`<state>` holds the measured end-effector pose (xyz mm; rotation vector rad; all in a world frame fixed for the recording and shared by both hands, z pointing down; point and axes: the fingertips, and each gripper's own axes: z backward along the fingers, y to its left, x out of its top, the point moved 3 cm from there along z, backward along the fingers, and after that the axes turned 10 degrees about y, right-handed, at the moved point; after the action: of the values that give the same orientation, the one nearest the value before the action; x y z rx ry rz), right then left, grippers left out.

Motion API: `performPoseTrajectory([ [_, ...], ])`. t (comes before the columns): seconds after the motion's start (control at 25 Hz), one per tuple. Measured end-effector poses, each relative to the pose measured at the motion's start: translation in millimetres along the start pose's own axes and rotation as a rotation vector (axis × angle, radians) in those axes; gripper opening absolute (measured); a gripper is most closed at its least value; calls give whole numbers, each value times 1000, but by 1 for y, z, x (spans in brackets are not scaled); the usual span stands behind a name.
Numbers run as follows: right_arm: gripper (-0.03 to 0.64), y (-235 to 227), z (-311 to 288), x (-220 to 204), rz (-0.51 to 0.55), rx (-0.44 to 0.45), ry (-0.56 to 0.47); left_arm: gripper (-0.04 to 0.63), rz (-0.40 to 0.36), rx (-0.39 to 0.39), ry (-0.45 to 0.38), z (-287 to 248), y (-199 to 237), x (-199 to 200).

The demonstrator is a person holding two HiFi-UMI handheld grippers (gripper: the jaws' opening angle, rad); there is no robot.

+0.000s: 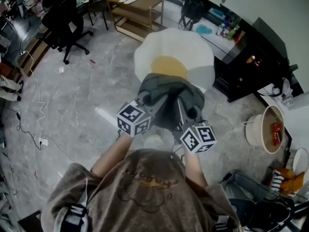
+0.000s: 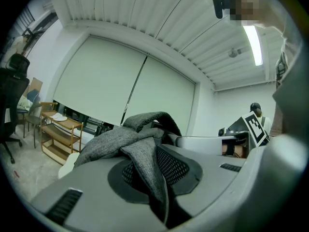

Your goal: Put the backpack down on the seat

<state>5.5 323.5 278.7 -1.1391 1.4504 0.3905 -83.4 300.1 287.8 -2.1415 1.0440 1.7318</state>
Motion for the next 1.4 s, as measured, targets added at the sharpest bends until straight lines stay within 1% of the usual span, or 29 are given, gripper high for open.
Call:
performPoseTrajectory([
  [0.28,49,-47,-42,37,13,35,10,54,20,17,-5,-51,37,32],
  [0.48,49,-76,-66,52,13,57,30,54,30,36,-17,-82,58,46],
  [0.68,49,-95,-85,65,21,76,38,54,44,48,-27,-103,74,55],
  [0.84,49,-109,-99,73,21,75,46,54,44,56,-26,-118,87,62],
  [1.08,49,-130,-123,83,23,59,47,54,17,57,-11,-141,108,72],
  [1.4,49,-149,-175,92,0,43,50,54,23,39,6,-167,160,81],
])
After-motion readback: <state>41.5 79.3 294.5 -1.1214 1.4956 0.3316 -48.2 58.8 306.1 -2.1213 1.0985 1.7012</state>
